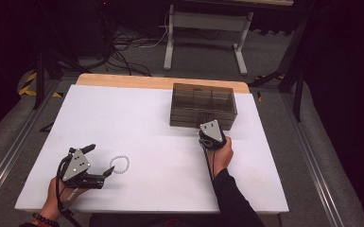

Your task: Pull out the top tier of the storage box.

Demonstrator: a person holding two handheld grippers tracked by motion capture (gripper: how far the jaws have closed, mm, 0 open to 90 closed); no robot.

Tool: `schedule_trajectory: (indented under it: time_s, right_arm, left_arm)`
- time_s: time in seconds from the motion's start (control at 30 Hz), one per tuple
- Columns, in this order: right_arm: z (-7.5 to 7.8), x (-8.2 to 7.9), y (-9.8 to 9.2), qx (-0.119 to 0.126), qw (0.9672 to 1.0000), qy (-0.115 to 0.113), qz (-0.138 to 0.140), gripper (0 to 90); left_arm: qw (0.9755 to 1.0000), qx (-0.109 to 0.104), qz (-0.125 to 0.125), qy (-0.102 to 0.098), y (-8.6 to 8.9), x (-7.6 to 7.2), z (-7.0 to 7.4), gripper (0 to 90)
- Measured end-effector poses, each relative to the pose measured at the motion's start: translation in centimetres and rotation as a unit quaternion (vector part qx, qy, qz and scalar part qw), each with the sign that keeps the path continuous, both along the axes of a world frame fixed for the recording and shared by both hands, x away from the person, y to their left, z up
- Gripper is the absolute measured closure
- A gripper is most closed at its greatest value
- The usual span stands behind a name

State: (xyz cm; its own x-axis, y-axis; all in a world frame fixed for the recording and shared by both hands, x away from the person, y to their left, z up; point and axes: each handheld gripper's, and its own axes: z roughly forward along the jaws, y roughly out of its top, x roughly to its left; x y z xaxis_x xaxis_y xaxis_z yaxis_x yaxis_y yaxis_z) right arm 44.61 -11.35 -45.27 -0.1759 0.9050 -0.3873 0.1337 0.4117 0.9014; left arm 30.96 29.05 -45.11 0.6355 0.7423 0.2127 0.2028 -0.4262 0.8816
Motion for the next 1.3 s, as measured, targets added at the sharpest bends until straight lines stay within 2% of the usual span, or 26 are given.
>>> schedule_trajectory:
  time_s: [0.2, 0.37, 0.6, 0.8, 0.9, 1.0, 1.07, 1.3]
  right_arm:
    - [-0.04, 0.11, -0.08, -0.011, 0.9999, -0.005, -0.006, 80.1]
    - [-0.07, 0.1, -0.18, -0.001, 1.0, -0.004, -0.006, 81.3]
    - [-0.12, 0.01, -0.14, 0.001, 1.0, -0.001, -0.009, 82.4]
    - [-0.21, -0.03, -0.17, 0.01, 0.9999, -0.002, -0.01, 80.8]
    - [-0.24, -0.02, -0.09, 0.004, 0.9999, -0.003, -0.011, 80.2]
    - [-0.28, 0.06, -0.1, 0.0, 0.9999, -0.009, -0.012, 76.0]
    - [-0.29, 0.08, -0.13, 0.003, 0.9999, -0.009, -0.012, 76.1]
    - [-0.32, 0.1, 0.05, -0.011, 0.9998, -0.013, -0.012, 80.0]
  left_arm:
    - [1.0, -0.001, 0.001, 0.001, -0.06, 0.06, -0.06, 4.6]
    - [1.0, 0.0, 0.0, 0.001, 0.0, 0.02, -0.04, 4.7]
    - [1.0, 0.0, -0.001, 0.001, 0.02, 0.01, -0.07, 4.7]
    - [1.0, -0.001, -0.001, 0.001, 0.06, 0.0, -0.07, 4.7]
    - [1.0, 0.0, -0.001, 0.001, 0.03, -0.04, -0.08, 4.7]
    - [1.0, 0.0, -0.002, 0.001, 0.02, -0.06, -0.07, 4.7]
    - [1.0, 0.0, -0.001, 0.001, 0.03, -0.05, -0.07, 4.7]
    - [1.0, 0.0, -0.002, 0.001, -0.01, -0.07, -0.08, 4.7]
